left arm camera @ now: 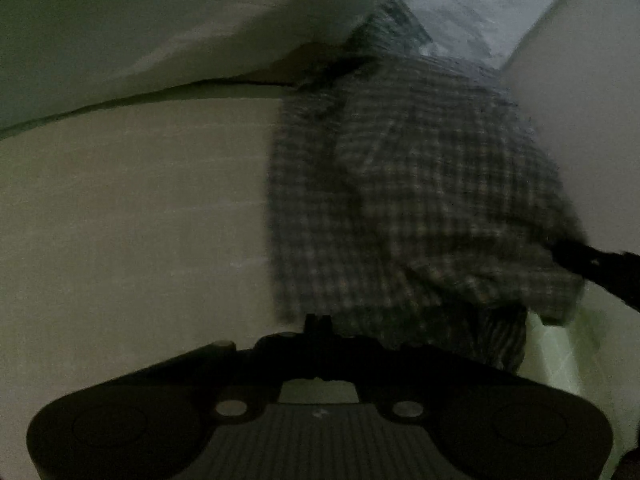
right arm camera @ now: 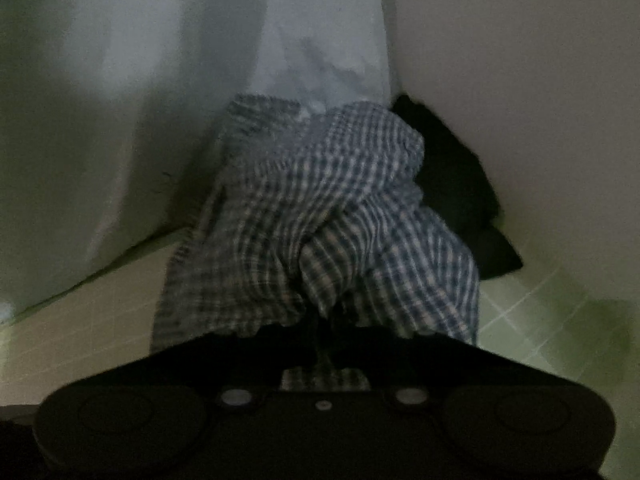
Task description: Fold clothes
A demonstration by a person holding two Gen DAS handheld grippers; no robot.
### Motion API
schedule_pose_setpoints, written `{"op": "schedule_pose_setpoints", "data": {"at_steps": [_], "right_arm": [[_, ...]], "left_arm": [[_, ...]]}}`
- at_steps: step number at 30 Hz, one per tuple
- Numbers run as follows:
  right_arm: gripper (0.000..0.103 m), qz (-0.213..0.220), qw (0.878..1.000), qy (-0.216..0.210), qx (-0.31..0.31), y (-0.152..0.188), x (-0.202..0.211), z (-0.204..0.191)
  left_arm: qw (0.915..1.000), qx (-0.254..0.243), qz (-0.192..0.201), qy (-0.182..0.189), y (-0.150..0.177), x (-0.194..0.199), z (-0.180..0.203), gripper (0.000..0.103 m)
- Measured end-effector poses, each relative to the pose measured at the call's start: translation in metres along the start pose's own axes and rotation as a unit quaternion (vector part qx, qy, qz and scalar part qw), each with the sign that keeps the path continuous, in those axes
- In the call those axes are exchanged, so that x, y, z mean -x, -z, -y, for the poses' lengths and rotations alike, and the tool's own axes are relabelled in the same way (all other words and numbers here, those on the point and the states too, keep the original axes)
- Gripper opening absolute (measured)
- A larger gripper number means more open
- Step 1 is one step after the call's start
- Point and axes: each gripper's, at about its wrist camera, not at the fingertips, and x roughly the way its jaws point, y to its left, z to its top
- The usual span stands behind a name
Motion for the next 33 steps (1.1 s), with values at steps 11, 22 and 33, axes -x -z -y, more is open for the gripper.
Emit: {"op": "schedule_pose_setpoints", "data": {"at_steps": [11,22,33], "right_arm": [[0.004,0.019,0.999,0.031,-0.024,0.055,0.117,0.008],[0.056,0.017,0.993,0.077,-0.092,0.056,0.101,0.052],[0.023,-0.035,0.996,0.015,-0.075,0.032,0.028,0.048]], "left_arm": [[0.9986,0.044,0.010,-0.027,0.042,0.071,-0.032,0.000],[0.9994,0.015,-0.032,0.001,0.028,0.017,-0.001,0.047],[0.9996,0.004,-0.015,0.024,0.013,-0.010,0.016,0.000]]}}
